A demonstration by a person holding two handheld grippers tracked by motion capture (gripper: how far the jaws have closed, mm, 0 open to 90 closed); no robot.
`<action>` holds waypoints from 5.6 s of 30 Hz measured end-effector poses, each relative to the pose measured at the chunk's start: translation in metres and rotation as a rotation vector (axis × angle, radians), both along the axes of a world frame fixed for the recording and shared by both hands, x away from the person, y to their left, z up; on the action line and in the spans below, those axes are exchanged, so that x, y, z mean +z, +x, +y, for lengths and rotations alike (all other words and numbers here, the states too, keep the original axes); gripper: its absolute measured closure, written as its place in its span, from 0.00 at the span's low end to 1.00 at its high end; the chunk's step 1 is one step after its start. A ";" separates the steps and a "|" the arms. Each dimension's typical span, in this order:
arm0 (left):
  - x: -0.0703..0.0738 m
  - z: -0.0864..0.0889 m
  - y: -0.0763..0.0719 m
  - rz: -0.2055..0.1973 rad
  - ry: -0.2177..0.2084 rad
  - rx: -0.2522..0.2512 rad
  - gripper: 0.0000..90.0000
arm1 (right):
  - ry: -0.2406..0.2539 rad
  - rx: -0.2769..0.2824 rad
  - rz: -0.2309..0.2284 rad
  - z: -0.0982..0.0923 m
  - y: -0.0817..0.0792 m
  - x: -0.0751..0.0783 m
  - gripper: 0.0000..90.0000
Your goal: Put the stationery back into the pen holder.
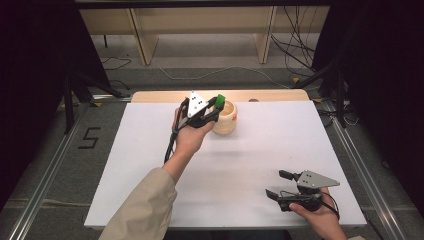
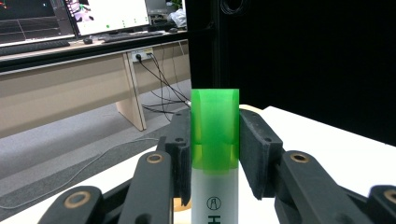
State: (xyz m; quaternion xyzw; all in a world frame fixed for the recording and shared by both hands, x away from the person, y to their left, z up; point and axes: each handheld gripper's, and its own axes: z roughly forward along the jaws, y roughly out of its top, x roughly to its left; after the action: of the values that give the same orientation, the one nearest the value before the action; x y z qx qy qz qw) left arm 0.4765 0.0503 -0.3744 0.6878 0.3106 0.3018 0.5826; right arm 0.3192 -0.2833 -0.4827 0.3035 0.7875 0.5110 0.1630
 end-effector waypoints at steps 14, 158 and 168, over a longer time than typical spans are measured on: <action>0.005 -0.004 0.009 0.002 -0.009 -0.001 0.74 | -0.001 0.006 -0.006 0.000 0.001 -0.001 0.18; -0.050 -0.030 0.086 0.131 0.066 -0.025 0.74 | 0.000 0.020 0.015 -0.002 0.000 -0.002 0.18; -0.056 -0.031 0.086 0.144 0.092 -0.026 0.74 | -0.005 0.025 0.012 -0.002 0.000 -0.002 0.18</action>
State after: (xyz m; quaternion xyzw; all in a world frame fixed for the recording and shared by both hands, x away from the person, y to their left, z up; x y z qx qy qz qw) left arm 0.5625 0.0189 -0.4309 0.7378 0.3283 0.2580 0.5304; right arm 0.3194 -0.2851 -0.4850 0.2965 0.7933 0.5094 0.1527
